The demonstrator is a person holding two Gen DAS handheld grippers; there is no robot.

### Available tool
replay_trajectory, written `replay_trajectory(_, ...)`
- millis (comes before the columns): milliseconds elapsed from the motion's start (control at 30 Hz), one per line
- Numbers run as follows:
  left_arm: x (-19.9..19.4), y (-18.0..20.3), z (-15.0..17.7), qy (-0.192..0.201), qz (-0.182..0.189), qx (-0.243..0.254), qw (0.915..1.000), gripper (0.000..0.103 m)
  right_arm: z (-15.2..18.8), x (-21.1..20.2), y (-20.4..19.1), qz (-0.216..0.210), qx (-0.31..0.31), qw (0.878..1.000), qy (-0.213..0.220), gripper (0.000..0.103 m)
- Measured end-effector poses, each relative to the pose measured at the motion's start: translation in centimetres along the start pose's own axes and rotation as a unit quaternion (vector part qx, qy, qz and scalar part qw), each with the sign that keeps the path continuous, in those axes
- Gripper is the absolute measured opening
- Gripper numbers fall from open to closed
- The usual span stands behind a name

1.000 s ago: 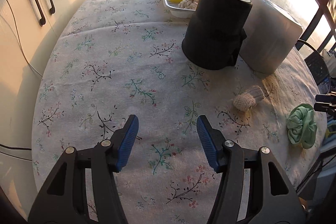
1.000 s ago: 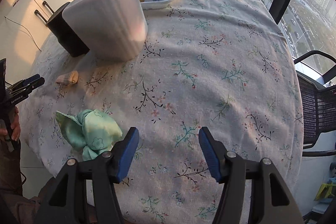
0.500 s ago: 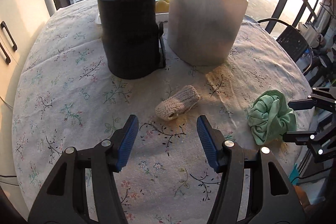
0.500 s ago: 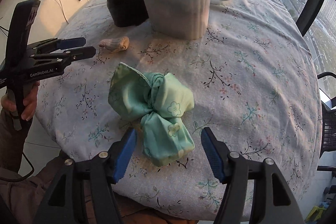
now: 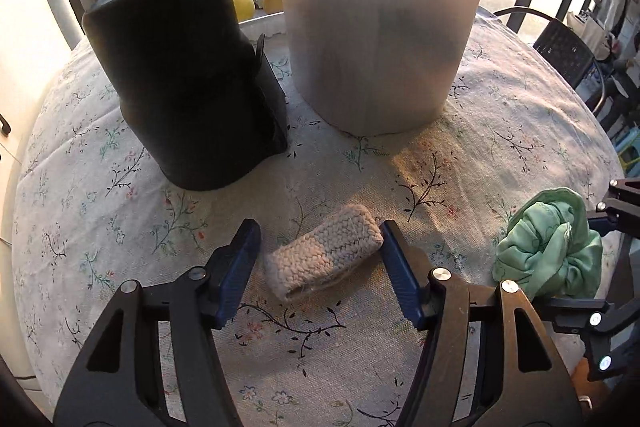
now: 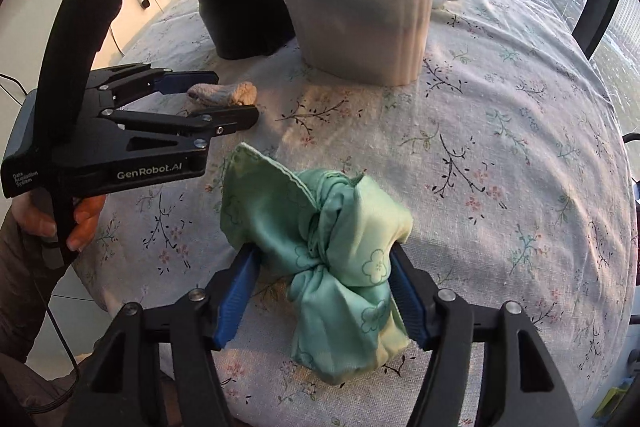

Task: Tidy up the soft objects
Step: 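Grasp the grey knit sock with the left tool while the right tool grasps the green cloth scrunchie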

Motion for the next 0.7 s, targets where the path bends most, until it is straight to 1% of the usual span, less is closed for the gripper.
replay_trajectory(33, -0.1, 0.0, 0.0, 0.003, 0.001, -0.001, 1.0000, 0.057, 0.0, 0.0, -0.1, -0.004, 0.001, 1.000, -0.001, 0.047)
replay_trajectory(67, -0.2, 0.0, 0.1, 0.004, 0.002, 0.000, 1.0000, 0.050, -0.1, 0.1, -0.4, -0.006, 0.004, 1.000, -0.001, 0.043)
replay_trajectory(100, -0.4, 0.1, 0.2, 0.007, 0.000, 0.002, 1.0000, 0.050, -0.1, -0.1, -0.5, -0.007, 0.006, 1.000, 0.001, 0.040)
replay_trajectory(133, -0.6, 0.4, 0.3, 0.010, -0.001, 0.005, 0.9999, 0.049, -0.1, -0.2, -0.5, -0.009, 0.006, 1.000, 0.003, 0.035)
replay_trajectory(167, -0.9, 0.6, 0.5, 0.013, 0.002, 0.009, 0.9999, 0.047, -0.1, -0.3, -0.6, -0.010, 0.007, 1.000, 0.005, 0.034)
replay_trajectory(300, -2.6, 1.3, 1.3, 0.033, 0.024, 0.010, 0.9991, 0.046, 0.0, -1.2, -0.7, -0.005, 0.013, 1.000, 0.017, 0.032)
replay_trajectory(400, -3.8, 1.4, 1.6, 0.034, 0.028, 0.000, 0.9990, 0.046, 0.0, -2.0, -0.6, -0.007, 0.018, 0.999, 0.028, 0.032)
replay_trajectory(500, -4.9, 1.3, 2.3, 0.037, 0.027, -0.009, 0.9989, 0.046, 0.0, -2.7, -0.1, -0.006, 0.023, 0.999, 0.034, 0.032)
replay_trajectory(533, -5.2, 1.0, 2.4, 0.039, 0.025, -0.011, 0.9989, 0.047, 1.2, -3.2, 0.2, -0.003, 0.023, 0.999, 0.036, 0.032)
replay_trajectory(600, -5.8, 0.7, 2.6, 0.041, 0.014, -0.013, 0.9990, 0.047, 1.6, -3.7, 0.4, 0.005, 0.027, 0.999, 0.039, 0.032)
replay_trajectory(700, -6.5, -0.4, 3.2, 0.040, 0.002, -0.025, 0.9989, 0.047, 1.1, -4.1, 1.8, 0.014, 0.037, 0.998, 0.039, 0.032)
Point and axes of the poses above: each gripper's, at about its wrist camera, not at the fingertips, and x roughly the way its jaws point, y to its right, z to its underside, the point moved 2 cm from there along x, roughly the way its jaws point, and after that the axes turned 7 degrees about z, right-handed, at the moved point
